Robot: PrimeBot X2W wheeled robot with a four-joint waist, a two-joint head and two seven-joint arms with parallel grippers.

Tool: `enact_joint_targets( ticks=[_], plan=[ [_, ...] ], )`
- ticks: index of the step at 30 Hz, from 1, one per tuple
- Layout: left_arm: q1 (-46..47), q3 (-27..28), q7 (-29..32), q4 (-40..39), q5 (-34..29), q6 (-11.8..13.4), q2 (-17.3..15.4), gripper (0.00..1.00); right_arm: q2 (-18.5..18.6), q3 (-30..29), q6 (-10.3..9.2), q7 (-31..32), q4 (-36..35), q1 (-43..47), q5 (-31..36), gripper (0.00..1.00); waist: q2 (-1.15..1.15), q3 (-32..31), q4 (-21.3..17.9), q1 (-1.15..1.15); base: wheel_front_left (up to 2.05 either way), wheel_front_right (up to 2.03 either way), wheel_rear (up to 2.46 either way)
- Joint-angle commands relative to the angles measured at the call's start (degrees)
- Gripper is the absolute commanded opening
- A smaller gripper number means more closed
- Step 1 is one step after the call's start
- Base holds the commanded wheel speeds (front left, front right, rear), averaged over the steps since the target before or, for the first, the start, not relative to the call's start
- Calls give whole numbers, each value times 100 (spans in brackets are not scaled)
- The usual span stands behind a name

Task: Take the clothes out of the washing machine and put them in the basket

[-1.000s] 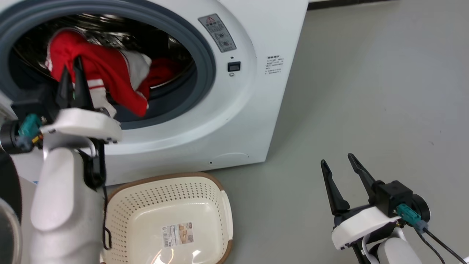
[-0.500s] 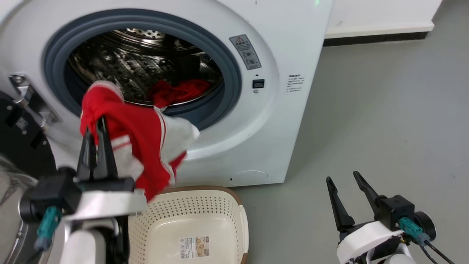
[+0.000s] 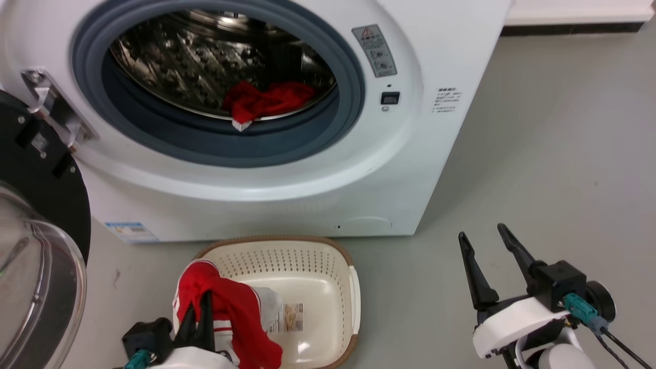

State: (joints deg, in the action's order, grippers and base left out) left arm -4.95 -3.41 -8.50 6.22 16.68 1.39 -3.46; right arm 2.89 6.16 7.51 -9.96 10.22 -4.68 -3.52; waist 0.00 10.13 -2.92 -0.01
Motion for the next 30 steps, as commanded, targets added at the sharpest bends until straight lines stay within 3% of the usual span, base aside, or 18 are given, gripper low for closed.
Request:
enact_joint_targets(
  ticks=[1, 11, 19, 30],
  plan=[
    [235, -23, -58, 225, 8, -58, -7, 0, -4, 4, -4, 22, -19, -100, 12, 100, 0, 248, 50, 1, 0, 0, 0],
    [1854, -142, -386, 3091, 65, -387, -36, 0, -3, 58, -4, -52, -128, -586, 109, 100, 0, 1274, -46, 1, 0, 0, 0],
    [3372, -235, -227, 5139, 37, -426, -127, 0, -4, 184, -4, -130, -147, -1002, 104, 100, 0, 2146, -207, 1, 0, 0, 0],
    [4537, -122, 262, 6517, 200, -232, -386, 0, -4, 503, -4, -351, 33, -1466, -137, 100, 0, 3011, -669, 1, 0, 0, 0]
  ],
)
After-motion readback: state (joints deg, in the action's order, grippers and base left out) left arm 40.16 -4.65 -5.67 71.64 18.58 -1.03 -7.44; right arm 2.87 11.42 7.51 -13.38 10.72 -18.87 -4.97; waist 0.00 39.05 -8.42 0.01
